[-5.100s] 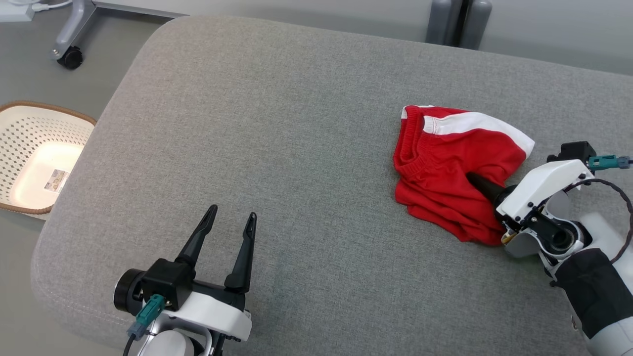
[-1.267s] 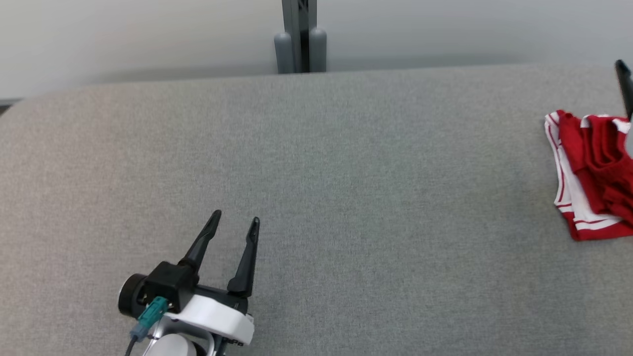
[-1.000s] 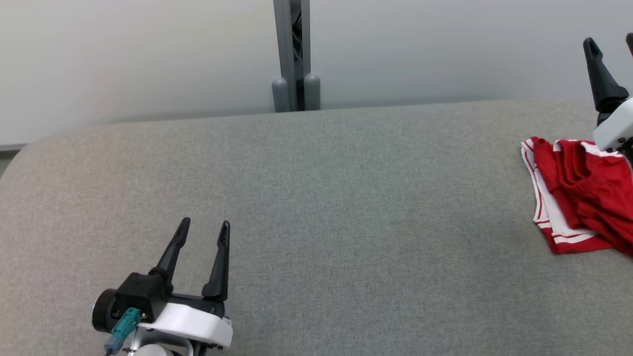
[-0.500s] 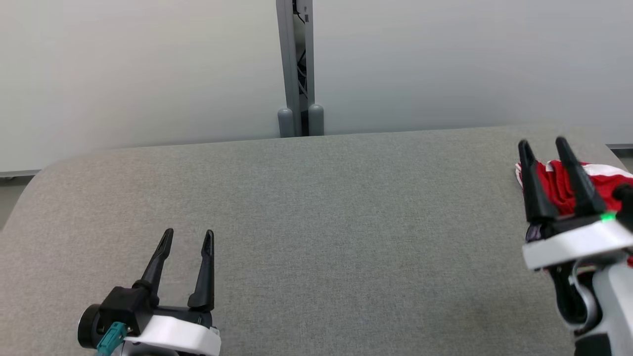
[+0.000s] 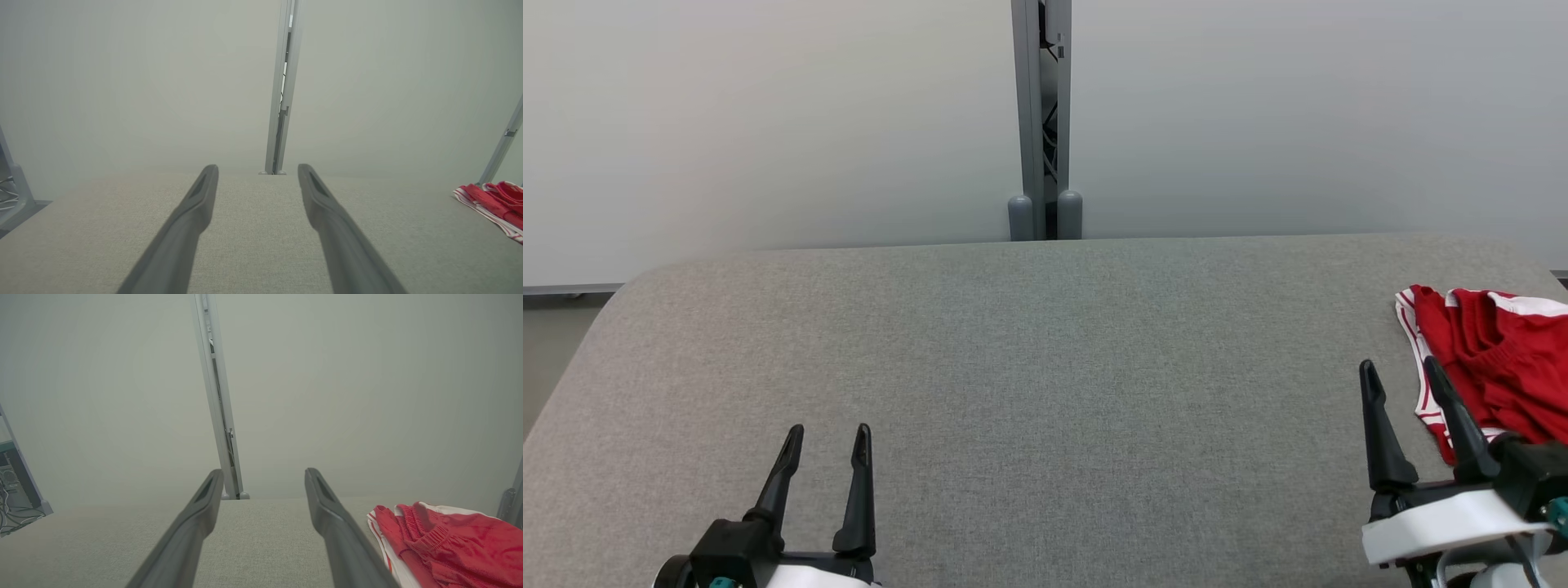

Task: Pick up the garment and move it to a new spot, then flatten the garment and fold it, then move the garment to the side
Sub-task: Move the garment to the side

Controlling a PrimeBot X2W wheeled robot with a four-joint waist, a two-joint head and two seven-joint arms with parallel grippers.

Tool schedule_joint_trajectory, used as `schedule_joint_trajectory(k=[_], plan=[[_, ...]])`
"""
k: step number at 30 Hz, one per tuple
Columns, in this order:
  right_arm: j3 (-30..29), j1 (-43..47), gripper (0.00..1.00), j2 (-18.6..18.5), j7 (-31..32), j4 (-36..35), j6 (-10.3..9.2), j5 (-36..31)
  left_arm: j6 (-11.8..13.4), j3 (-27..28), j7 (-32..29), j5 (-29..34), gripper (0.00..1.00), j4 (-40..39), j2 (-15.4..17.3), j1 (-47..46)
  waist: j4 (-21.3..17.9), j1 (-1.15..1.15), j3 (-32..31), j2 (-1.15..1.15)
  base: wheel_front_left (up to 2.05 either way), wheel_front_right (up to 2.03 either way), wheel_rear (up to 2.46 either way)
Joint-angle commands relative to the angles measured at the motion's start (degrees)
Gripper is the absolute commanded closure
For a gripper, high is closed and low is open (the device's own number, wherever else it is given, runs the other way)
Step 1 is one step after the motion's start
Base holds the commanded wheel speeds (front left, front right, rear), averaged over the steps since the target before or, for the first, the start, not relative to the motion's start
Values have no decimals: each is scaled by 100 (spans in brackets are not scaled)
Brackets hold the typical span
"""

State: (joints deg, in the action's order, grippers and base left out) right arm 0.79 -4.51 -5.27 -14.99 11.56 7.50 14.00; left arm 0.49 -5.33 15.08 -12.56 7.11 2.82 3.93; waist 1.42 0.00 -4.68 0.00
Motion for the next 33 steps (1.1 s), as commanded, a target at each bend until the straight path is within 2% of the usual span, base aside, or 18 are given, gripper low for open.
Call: schedule_joint_trajectory(k=[1,13,16,24,33], plan=[[-30,104,0,25,-19,-55,-2,-61,35,-17,7,30,0,-32,23,49,8,0,-9,0,0,0,0],[-39,345,0,206,-19,-42,-2,-260,180,-108,7,14,0,-24,24,98,39,0,-26,0,0,0,0],[-15,342,0,209,-20,-20,-2,-271,56,-101,7,-63,0,34,24,122,35,0,-32,0,0,0,0],[18,345,0,216,-20,10,-2,-299,70,-59,7,111,0,-92,24,179,8,0,-67,0,0,0,0],[-11,359,0,220,-20,26,-2,-305,28,-6,7,-65,0,-77,24,220,-9,0,-70,0,0,0,0]])
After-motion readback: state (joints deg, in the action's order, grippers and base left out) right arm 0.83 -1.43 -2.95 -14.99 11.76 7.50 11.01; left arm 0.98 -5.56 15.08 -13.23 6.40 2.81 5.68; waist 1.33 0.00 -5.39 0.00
